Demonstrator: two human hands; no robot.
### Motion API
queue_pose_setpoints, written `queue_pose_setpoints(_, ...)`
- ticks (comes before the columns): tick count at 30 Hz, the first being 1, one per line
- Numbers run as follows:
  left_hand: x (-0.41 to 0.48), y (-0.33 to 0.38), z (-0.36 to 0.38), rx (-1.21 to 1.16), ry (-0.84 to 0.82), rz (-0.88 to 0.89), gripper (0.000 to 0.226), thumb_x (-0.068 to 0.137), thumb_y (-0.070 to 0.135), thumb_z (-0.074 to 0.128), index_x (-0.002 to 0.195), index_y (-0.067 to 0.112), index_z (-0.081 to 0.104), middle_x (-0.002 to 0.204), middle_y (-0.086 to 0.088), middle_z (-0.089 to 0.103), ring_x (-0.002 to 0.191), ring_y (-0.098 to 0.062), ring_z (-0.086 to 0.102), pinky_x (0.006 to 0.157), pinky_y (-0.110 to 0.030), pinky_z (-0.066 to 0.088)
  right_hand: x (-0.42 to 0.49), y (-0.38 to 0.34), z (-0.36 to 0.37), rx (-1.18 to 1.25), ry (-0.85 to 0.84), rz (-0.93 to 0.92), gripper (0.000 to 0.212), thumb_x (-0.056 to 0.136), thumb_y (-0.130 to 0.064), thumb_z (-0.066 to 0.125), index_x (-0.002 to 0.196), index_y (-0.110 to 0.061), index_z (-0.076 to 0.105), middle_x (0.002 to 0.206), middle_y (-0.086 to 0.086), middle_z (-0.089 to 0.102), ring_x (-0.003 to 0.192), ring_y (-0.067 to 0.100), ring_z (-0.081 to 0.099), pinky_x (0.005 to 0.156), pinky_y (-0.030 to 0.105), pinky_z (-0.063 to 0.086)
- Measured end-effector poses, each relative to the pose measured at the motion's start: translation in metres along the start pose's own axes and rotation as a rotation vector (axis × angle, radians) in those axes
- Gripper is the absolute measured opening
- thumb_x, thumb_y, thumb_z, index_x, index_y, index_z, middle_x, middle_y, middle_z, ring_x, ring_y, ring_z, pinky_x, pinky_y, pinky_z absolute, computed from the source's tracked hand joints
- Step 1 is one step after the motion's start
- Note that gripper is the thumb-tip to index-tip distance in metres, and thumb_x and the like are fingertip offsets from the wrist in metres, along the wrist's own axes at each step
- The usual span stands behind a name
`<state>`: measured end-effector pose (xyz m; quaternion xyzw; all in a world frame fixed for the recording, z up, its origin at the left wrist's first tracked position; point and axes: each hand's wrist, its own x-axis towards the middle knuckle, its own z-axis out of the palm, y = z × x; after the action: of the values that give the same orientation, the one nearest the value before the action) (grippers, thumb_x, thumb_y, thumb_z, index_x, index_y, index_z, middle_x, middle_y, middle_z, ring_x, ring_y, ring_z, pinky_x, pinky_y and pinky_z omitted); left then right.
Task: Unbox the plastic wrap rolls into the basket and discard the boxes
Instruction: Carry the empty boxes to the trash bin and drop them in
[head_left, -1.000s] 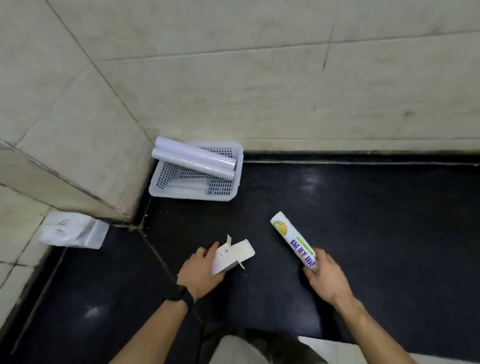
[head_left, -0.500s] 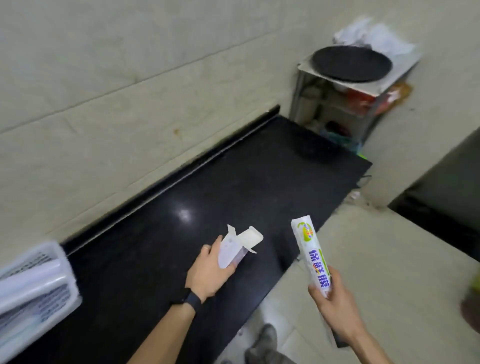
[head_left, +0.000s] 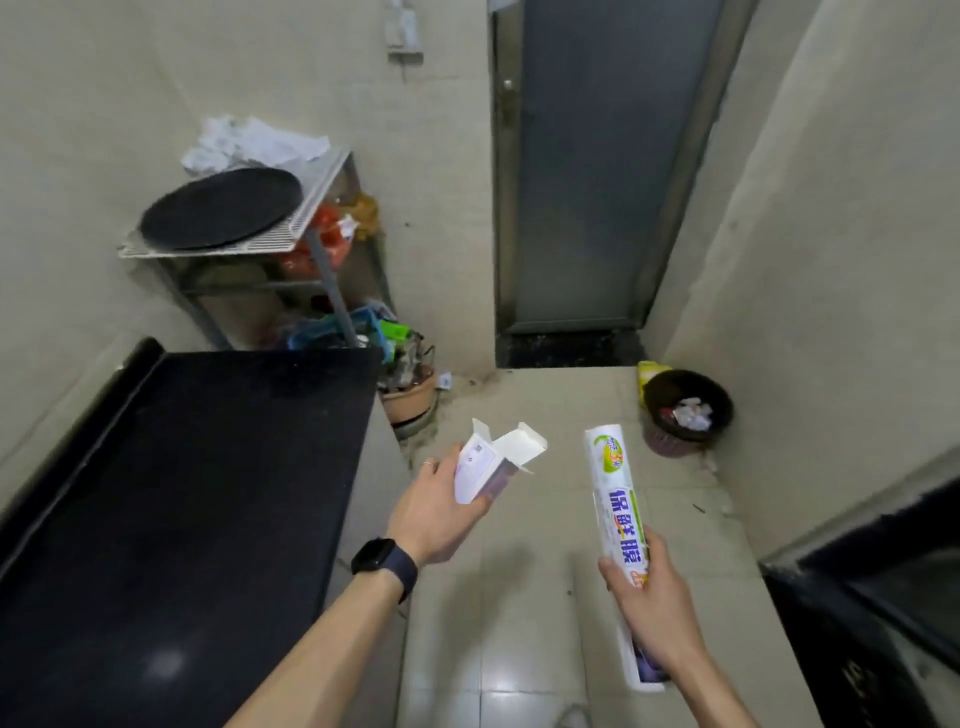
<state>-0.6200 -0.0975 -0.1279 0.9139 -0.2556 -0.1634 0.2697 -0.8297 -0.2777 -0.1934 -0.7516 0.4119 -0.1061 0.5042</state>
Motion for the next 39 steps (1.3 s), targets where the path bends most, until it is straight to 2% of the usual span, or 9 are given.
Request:
queue_pose_setpoints(8,0.112,0.126,0.065,0.005,-0.050,0.168,0.075,0.064,0.097,0.028,0.116,0.044,0.043,0.098,0.010,0.061,0.082,-0.010,0.050,0.056,-0.025,0.034,0.091,0.023,-0.109,0.034,0.136,0.118,0.041,0.088,-0.031,0.068,0.117,-0.045,0.043,0.085,-0.019,0.069,0.073,-0.011,0.060,0.059,0.017,0.043)
queue_pose_setpoints(12,0.164,0.160,0.104,0.023,-0.125,0.181,0.078,0.066,0.095,0.033,0.124,0.044,0.040,0.104,0.006,0.060,0.084,-0.014,0.056,0.064,-0.032,0.044,0.136,0.039,-0.141,0.051,0.179,0.175,0.037,0.086,-0.031,0.069,0.114,-0.042,0.046,0.082,-0.014,0.070,0.068,-0.003,0.063,0.059,0.024,0.047)
queue_pose_setpoints(15,0.208,0.177,0.134,0.046,-0.174,0.179,0.078,0.068,0.093,0.036,0.128,0.043,0.038,0.106,0.005,0.060,0.087,-0.016,0.058,0.072,-0.035,0.051,0.175,0.052,-0.158,0.067,0.193,0.207,0.037,0.087,-0.029,0.070,0.116,-0.038,0.049,0.088,-0.010,0.071,0.075,0.007,0.068,0.072,0.035,0.054)
queue_pose_setpoints(19,0.281,0.194,0.174,0.093,-0.248,0.169,0.082,0.073,0.084,0.047,0.136,0.033,0.039,0.116,0.003,0.060,0.091,-0.018,0.058,0.068,-0.032,0.046,0.238,0.066,-0.177,0.043,0.211,0.261,0.037,0.087,-0.030,0.070,0.118,-0.033,0.050,0.089,-0.015,0.069,0.075,-0.002,0.065,0.063,0.026,0.047)
queue_pose_setpoints(26,0.411,0.240,0.230,0.107,-0.427,0.073,0.068,0.080,0.065,0.059,0.130,0.023,0.041,0.120,-0.004,0.059,0.097,-0.024,0.060,0.081,-0.040,0.054,0.364,0.065,-0.209,-0.019,0.212,0.335,0.033,0.087,-0.023,0.070,0.116,-0.025,0.053,0.093,-0.010,0.068,0.077,0.000,0.063,0.056,0.012,0.041)
queue_pose_setpoints(31,0.488,0.275,0.262,0.139,-0.527,0.023,0.061,0.083,0.057,0.063,0.123,0.017,0.040,0.118,-0.009,0.060,0.098,-0.029,0.061,0.082,-0.042,0.053,0.452,0.072,-0.219,-0.028,0.171,0.449,0.032,0.087,-0.026,0.070,0.112,-0.020,0.051,0.094,0.002,0.066,0.074,0.008,0.061,0.064,0.030,0.043)
queue_pose_setpoints(35,0.531,0.287,0.296,0.102,-0.593,-0.084,0.072,0.076,0.078,0.057,0.109,0.017,0.037,0.107,-0.008,0.061,0.093,-0.028,0.064,0.079,-0.044,0.056,0.517,0.098,-0.214,-0.034,0.064,0.521,0.041,0.088,-0.036,0.070,0.121,-0.025,0.048,0.099,-0.003,0.062,0.075,0.010,0.061,0.059,0.019,0.044)
queue_pose_setpoints(37,0.554,0.288,0.315,0.072,-0.640,-0.133,0.072,0.076,0.075,0.061,0.111,0.018,0.035,0.113,-0.009,0.060,0.099,-0.029,0.063,0.083,-0.045,0.055,0.550,0.116,-0.211,-0.048,-0.016,0.569,0.044,0.088,-0.040,0.068,0.123,-0.027,0.045,0.098,-0.005,0.060,0.070,0.002,0.058,0.048,0.008,0.037)
queue_pose_setpoints(39,0.578,0.290,0.331,0.078,-0.649,-0.168,0.068,0.076,0.073,0.062,0.110,0.021,0.034,0.115,-0.009,0.060,0.099,-0.028,0.062,0.081,-0.042,0.054,0.582,0.133,-0.208,-0.058,-0.098,0.628,0.045,0.089,-0.047,0.065,0.121,-0.025,0.042,0.099,-0.003,0.062,0.068,0.001,0.056,0.046,0.011,0.035)
